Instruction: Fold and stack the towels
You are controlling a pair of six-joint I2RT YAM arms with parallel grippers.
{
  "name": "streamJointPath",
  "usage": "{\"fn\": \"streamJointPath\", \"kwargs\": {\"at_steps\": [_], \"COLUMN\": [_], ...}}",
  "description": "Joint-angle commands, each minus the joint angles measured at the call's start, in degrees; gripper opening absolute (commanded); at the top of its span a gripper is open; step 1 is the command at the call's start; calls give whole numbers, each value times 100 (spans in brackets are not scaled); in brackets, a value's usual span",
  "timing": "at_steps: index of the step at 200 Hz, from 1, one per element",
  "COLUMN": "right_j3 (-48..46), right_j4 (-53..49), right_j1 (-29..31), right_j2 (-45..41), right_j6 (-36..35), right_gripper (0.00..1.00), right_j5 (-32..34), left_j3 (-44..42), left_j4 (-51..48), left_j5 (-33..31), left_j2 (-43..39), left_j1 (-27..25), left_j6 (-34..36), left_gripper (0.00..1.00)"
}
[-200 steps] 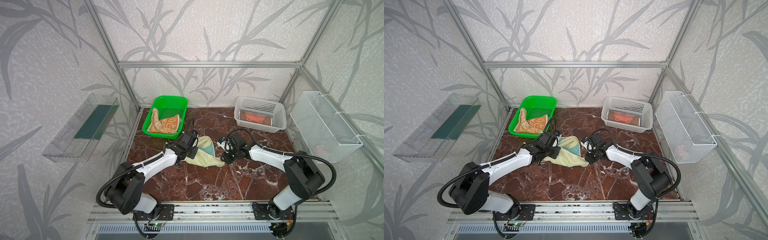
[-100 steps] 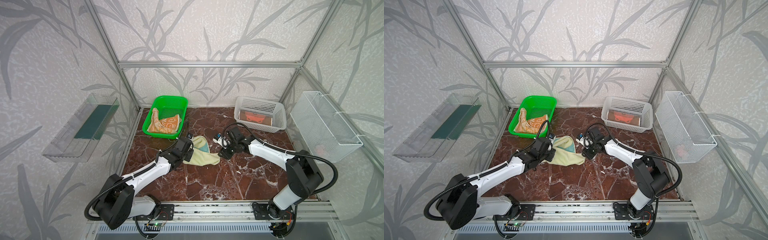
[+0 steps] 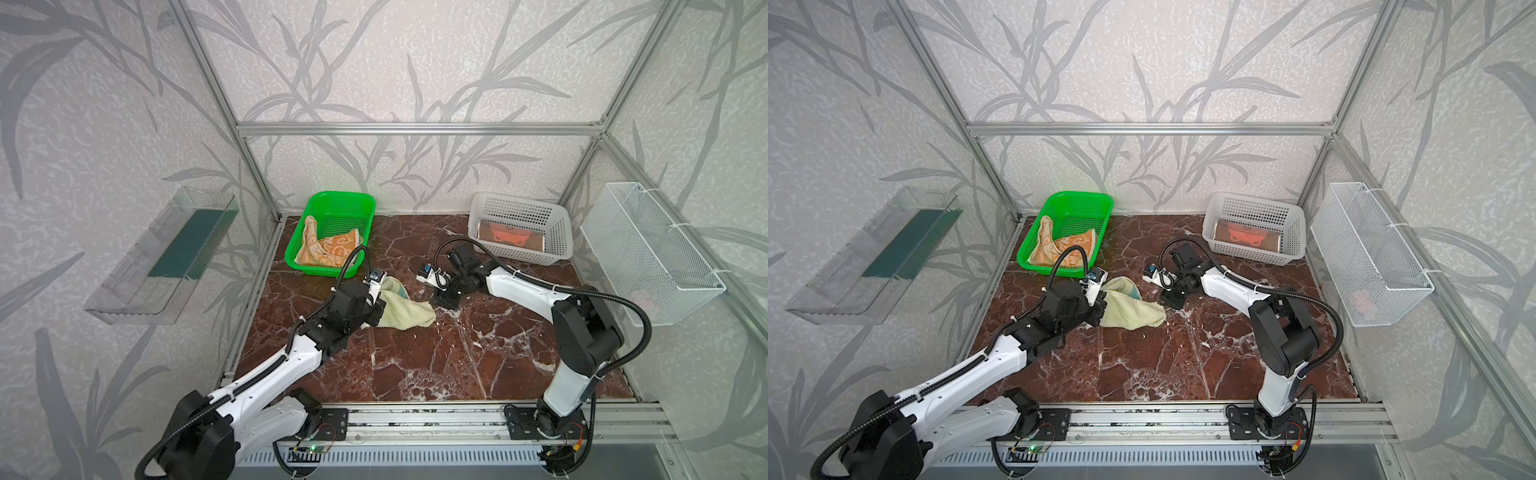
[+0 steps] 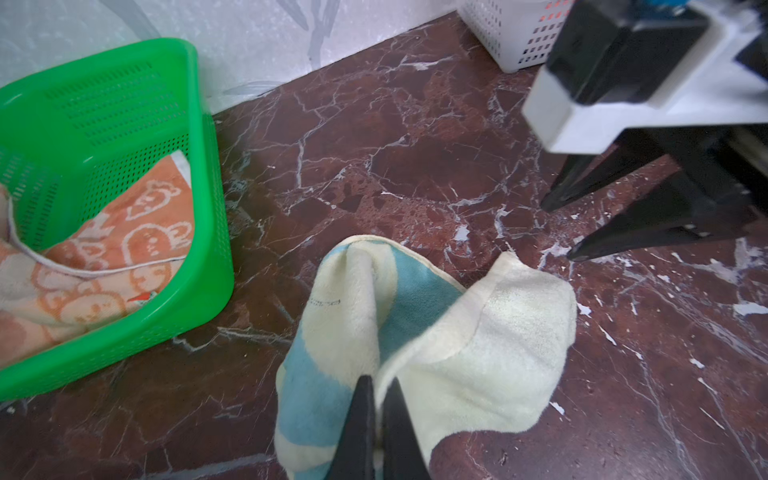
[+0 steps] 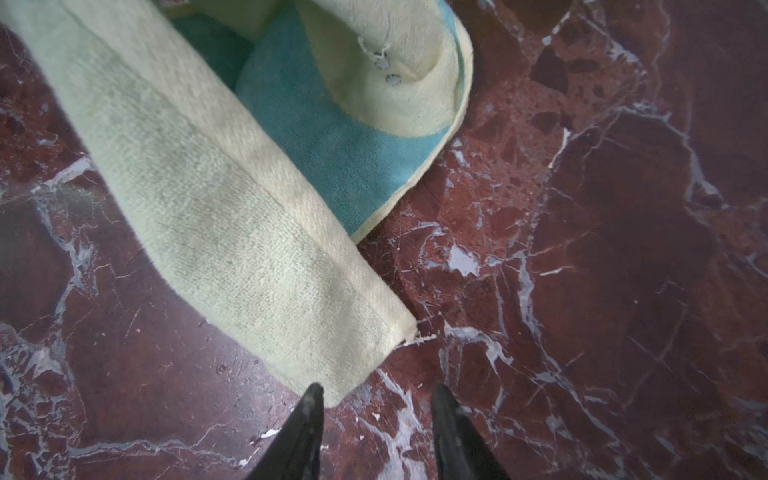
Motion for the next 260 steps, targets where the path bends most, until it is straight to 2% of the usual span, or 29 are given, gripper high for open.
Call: {"fn": "streamJointPath", "kwargs": {"at_steps": [1, 35, 64, 138, 169, 260], "right_j3": [146, 175, 268, 1155, 1536, 1231], "right_j4": [143, 705, 1081, 861, 464, -262], "right_j1": [-104, -136, -93, 91, 174, 224], "right_j2": [26, -72, -94, 329, 600, 691], "right_j6": [-507, -744, -653, -1213, -1354, -1907], "right_gripper": [43, 43, 42, 42, 41, 37], "right_j5": [-816, -2095, -2739, -3560, -3683, -3857], "left_j3": [164, 332, 388, 849, 950, 937], "left_j4": [-14, -244, -263, -569, -527, -159], "left_j5": [520, 866, 1152, 1468, 1327, 688], "left_j2": [-13, 254, 502, 519, 440, 102], "left_j1": [-10, -9, -7, -14, -11, -8], "left_j6": [347, 345, 280, 525, 547, 573], "left_gripper": [0, 0, 0, 0, 0, 0]}}
